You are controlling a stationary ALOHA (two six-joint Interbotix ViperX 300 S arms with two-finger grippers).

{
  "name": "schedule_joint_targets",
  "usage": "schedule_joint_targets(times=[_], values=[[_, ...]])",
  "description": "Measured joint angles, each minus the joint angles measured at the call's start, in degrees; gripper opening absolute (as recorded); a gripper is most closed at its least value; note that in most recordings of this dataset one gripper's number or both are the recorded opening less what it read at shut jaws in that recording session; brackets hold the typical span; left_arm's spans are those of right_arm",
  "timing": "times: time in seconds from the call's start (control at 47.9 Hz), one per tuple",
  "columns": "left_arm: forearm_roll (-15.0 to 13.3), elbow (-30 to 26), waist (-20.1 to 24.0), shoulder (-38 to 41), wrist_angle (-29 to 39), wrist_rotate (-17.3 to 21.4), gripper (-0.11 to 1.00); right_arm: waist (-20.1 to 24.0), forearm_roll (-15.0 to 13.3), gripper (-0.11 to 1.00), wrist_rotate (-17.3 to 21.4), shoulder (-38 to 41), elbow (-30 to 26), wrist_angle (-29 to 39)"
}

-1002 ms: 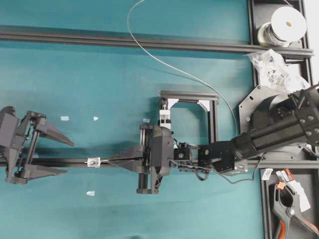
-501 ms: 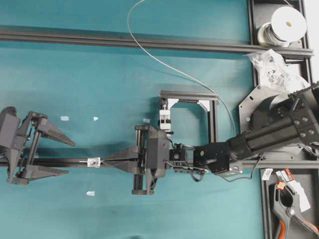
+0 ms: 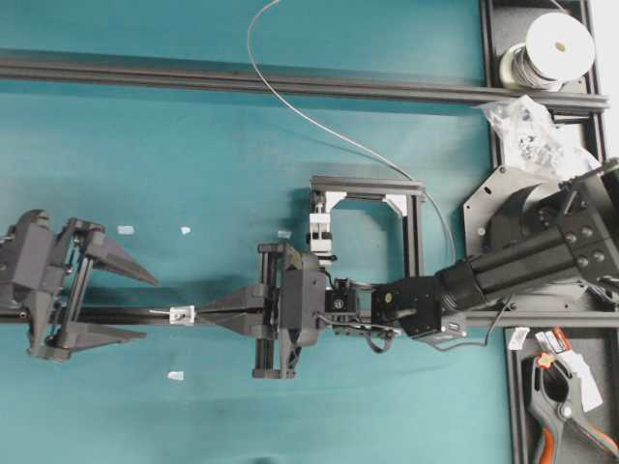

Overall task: Insert the wire through the hole in the metal fitting.
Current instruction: 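Bring the left gripper to the wire tip beyond the bracket, grasp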

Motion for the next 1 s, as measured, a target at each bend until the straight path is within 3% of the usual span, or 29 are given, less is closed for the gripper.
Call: schedule_joint_targets(times=[0.396,0.48,0.626,0.73,0.856,1.002], values=[[0.0,-2.0,0.4,0.0,2.8,-0.1,0.7,0.0,-0.1,-0.01,0.0,0.0,0.0,0.0],[0.0,-1.9,0.4,0.0,2.9,-0.1,0.59,0.0,-0.1,-0.01,0.0,0.0,0.0,0.0],[0.0,-2.0,0.4,0.0,2.9,-0.3,0.19,0.0,-0.1,-0.01,0.0,0.1,0.0,0.0],[-0.1,-2.0,0.4,0.0,2.9,-0.4,0.0,0.0,-0.2,-0.01,0.0,0.1,0.0,0.0],[-0.1,-2.0,0.4,0.0,3.4,-0.5,-0.09,0.0,-0.2,-0.01,0.0,0.1,0.1,0.0],[0.0,-2.2,0.4,0.0,5.3,-0.9,-0.1,0.0,-0.2,-0.01,0.0,0.0,0.1,0.0]])
